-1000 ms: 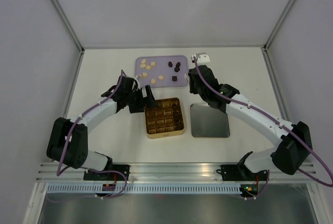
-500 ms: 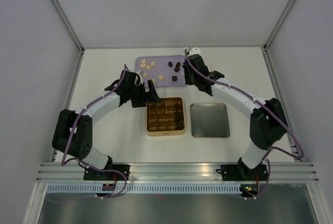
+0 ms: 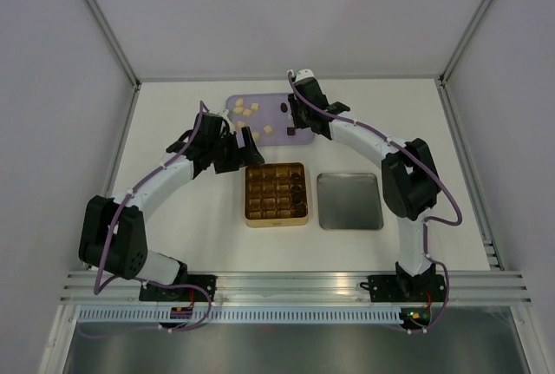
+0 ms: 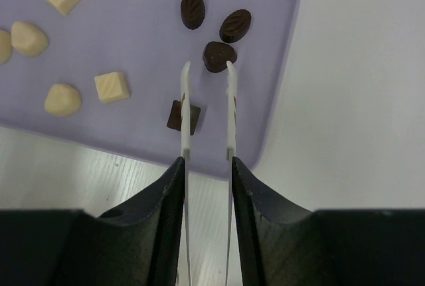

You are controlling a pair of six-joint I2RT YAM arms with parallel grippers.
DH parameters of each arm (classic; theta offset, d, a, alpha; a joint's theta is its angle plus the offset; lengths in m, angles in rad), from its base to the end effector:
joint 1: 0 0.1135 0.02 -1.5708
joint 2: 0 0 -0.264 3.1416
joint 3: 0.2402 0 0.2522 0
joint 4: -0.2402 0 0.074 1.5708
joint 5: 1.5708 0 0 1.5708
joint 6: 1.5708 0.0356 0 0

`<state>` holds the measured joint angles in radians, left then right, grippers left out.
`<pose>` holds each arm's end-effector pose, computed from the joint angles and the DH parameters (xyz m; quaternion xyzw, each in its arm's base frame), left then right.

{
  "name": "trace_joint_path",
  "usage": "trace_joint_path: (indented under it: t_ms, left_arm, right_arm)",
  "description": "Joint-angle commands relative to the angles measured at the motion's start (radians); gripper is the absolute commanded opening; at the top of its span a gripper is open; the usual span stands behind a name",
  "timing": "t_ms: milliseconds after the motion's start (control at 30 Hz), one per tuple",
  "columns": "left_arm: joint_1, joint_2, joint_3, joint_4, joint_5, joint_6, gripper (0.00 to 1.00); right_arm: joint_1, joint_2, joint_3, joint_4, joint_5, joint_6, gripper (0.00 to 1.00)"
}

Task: Pack the chocolate
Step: Pick up the fake chocolate from the plate.

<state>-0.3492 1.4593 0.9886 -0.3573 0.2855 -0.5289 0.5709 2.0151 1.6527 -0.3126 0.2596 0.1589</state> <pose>0.2872 -0.1153 0.2386 -0.0313 0.9233 -0.2727 0.2688 0.3991 0.2454 0.2534 -0.1279 0.8863 0.0443 0.4428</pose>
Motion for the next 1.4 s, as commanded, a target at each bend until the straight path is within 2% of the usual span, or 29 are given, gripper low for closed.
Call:
trace_joint_path:
  t_ms: [0,500,1167,1367]
  left_arm:
    - [-0.002,-0.053,0.035,-0.022,-0.052,0.037,1.00]
    - [-0.002,-0.062,0.027,-0.034,-0.066,0.037,1.00]
    - [-0.002,-0.062,0.028,-0.037,-0.083,0.041,1.00]
    - [-0.002,-0.062,0.030,-0.038,-0.085,0.041,1.00]
  right_arm:
    - [-0.005,0.033,0.082,0.006,0.007,-0.019,0.39]
    - [-0.011,0.132,0.174,-0.039,0.064,-0.007,0.42]
    - [-0.029,0.195,0.231,-0.056,0.041,0.021,0.42]
    - [-0.034,0.194,0.231,-0.054,0.020,0.024,0.39]
